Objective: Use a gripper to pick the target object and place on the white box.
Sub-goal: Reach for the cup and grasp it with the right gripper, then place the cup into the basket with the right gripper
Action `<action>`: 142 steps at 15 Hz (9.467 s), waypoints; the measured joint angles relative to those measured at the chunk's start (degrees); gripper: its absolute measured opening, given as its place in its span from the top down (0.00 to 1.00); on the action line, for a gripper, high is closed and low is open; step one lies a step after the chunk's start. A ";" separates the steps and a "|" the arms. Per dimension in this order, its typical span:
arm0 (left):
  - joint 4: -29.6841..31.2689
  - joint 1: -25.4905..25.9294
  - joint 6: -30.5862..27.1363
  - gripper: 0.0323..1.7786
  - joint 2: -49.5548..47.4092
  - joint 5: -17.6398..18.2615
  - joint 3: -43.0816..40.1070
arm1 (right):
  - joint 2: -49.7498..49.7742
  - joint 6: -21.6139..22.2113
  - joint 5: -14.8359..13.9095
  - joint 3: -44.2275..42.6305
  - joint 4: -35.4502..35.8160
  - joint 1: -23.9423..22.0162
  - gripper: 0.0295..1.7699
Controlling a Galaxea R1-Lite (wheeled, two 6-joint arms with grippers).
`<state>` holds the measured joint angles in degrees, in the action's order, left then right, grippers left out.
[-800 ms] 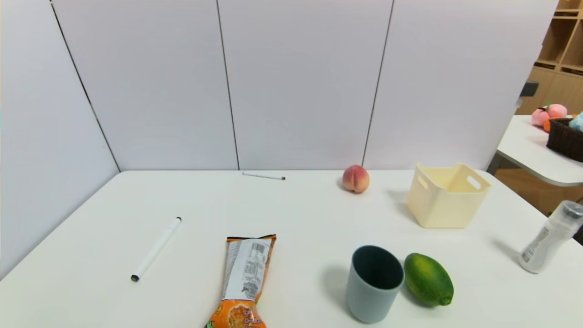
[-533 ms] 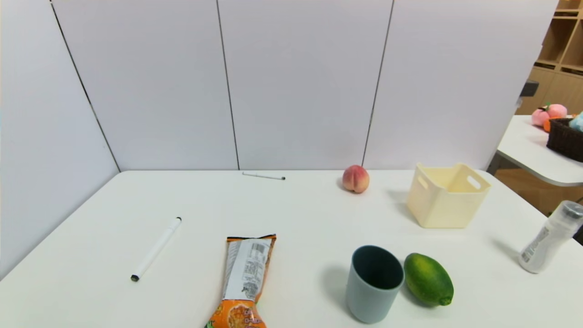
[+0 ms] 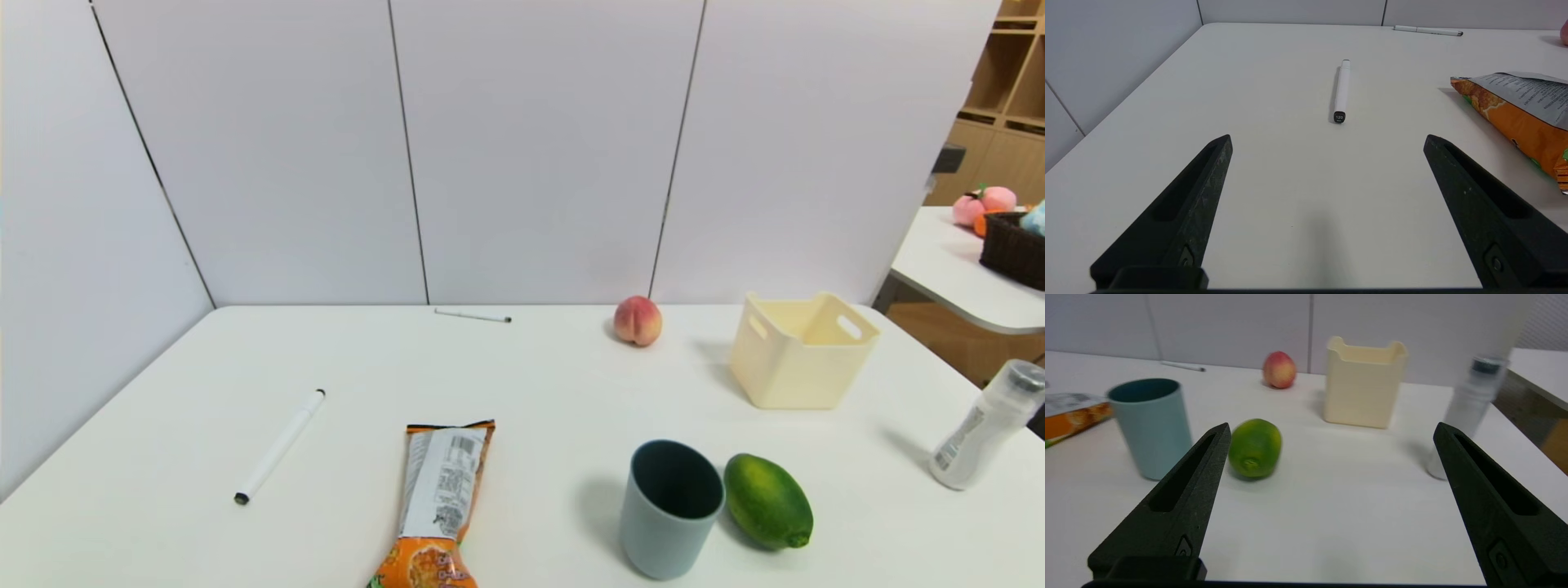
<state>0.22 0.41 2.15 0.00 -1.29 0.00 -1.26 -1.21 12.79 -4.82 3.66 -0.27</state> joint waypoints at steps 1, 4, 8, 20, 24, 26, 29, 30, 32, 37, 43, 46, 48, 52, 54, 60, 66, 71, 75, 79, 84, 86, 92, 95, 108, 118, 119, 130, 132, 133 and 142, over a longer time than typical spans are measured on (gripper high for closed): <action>0.00 0.00 0.00 0.05 0.00 0.02 0.00 | -0.95 0.20 5.78 -1.30 0.02 0.05 0.03; 0.00 0.00 -0.02 0.05 0.00 0.00 0.00 | -5.63 0.17 19.59 -4.72 0.09 0.09 0.03; 0.00 0.00 -0.04 0.05 0.00 0.02 0.00 | -13.87 -2.23 31.44 -6.92 0.20 0.51 0.03; 0.02 0.00 -0.02 0.05 0.00 0.00 0.00 | -54.11 -22.80 33.82 -13.18 6.10 9.36 0.03; 0.02 0.00 -0.02 0.05 0.00 0.00 0.00 | -65.34 -27.01 33.76 -16.13 8.58 11.64 0.03; 0.02 0.00 -0.02 0.05 0.00 0.00 0.00 | -69.91 -27.89 33.77 -16.40 10.06 12.89 0.03; 0.00 0.00 -0.04 0.05 0.00 0.00 0.00 | -75.51 -28.31 33.76 -16.59 10.69 14.18 0.03; 0.00 0.00 -0.02 0.05 0.00 0.00 0.00 | -77.32 -28.50 33.76 -16.60 11.56 14.46 0.03; 0.02 0.00 0.00 0.05 0.00 0.00 0.00 | -80.85 -28.96 33.76 -16.65 12.82 14.93 0.03; 0.02 0.00 -0.04 0.05 0.00 0.00 0.00 | -87.41 -28.22 33.79 -21.25 14.62 17.13 0.03; 0.02 0.00 0.00 0.05 0.00 0.00 0.00 | -91.77 -28.22 33.87 -24.13 14.64 20.66 0.03; 0.02 0.00 -0.04 0.05 0.00 0.00 0.00 | -93.28 -28.23 33.93 -25.20 14.81 22.24 0.03; 0.00 0.00 -0.02 0.05 0.00 0.00 0.00 | -94.31 -28.15 33.95 -25.69 15.97 23.06 0.03; 0.02 0.00 -0.02 0.05 0.00 0.00 0.00 | -96.04 -28.14 33.96 -26.03 16.32 23.55 0.03; 0.02 0.00 -0.02 0.05 0.00 0.00 0.00 | -96.62 -28.14 34.04 -25.83 16.32 23.59 0.03; 0.02 0.00 -0.02 0.05 0.00 0.00 0.00 | -98.33 -24.56 34.21 -26.53 20.09 24.27 0.03; 0.02 0.00 -0.02 0.05 0.00 0.00 0.00 | -98.41 -23.21 34.29 -25.37 21.48 24.84 0.16; 0.00 0.00 -0.02 0.05 0.00 0.00 0.00 | -98.17 -23.24 33.99 -24.81 21.50 24.84 0.37; 0.02 0.00 -0.02 0.05 0.00 0.00 0.00 | -96.76 -23.34 34.12 -24.61 23.32 24.10 0.38; 0.00 0.00 -0.02 0.05 0.00 0.00 0.00 | -90.04 -23.26 34.21 -25.61 24.39 19.55 0.38; 0.02 0.00 0.02 0.05 0.00 0.00 0.00 | -81.76 -23.95 33.66 -28.87 26.03 10.98 0.38; 0.02 0.00 0.00 0.05 0.00 0.00 0.00 | -80.49 -23.71 30.70 -32.04 27.04 8.36 0.38; 0.02 0.00 0.00 0.05 0.00 0.00 0.00 | -83.49 -14.45 6.14 -43.25 28.17 6.24 0.38; 0.02 0.00 -0.04 0.05 0.00 0.00 0.00 | -87.30 -7.50 -5.71 -46.64 27.73 6.16 0.38; 0.00 0.00 -0.02 0.05 0.00 0.00 0.00 | -99.43 -1.54 -23.65 -46.20 29.92 5.61 0.38; 0.00 0.00 0.02 0.05 0.00 0.00 0.00 | -100.51 -0.20 -23.64 -43.14 29.64 4.97 0.39; 0.00 0.00 0.00 0.05 0.00 0.00 0.00 | -100.54 0.02 -23.64 -42.95 29.70 4.80 0.39; 0.02 0.00 -0.02 0.05 0.00 0.00 0.00 | -100.17 0.00 -26.81 -40.80 29.64 4.47 0.39; 0.02 0.00 -0.02 0.05 0.00 0.00 0.00 | -100.10 0.06 -26.81 -40.50 29.64 4.64 0.39; 0.02 0.00 -0.04 0.05 0.00 0.02 0.00 | -100.06 0.13 -26.84 -40.17 29.70 4.82 0.39; 0.00 0.00 0.00 0.05 0.00 0.00 0.00 | -99.95 0.91 -26.62 -39.12 29.77 5.17 0.16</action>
<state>0.22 0.41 2.15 0.00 -1.29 0.00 -101.21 -0.29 -13.84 -43.93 33.43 4.90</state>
